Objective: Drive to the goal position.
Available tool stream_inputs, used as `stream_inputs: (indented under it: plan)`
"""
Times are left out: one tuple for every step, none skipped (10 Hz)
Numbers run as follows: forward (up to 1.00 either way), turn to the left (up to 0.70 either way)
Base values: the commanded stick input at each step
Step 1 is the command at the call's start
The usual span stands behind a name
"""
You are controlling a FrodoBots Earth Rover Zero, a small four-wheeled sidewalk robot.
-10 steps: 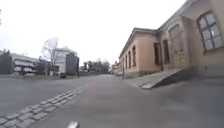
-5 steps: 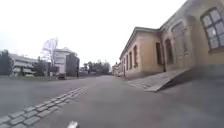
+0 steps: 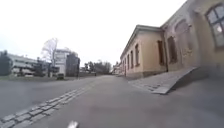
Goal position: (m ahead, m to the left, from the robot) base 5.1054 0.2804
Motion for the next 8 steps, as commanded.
stream_inputs:
  plan:
    - [1.0,0.0]
    - [1.0,0.0]
    - [1.0,0.0]
    - [1.0,0.0]
    - [1.0,0.0]
    - [1.0,0.0]
    - [1.0,0.0]
    - [1.0,0.0]
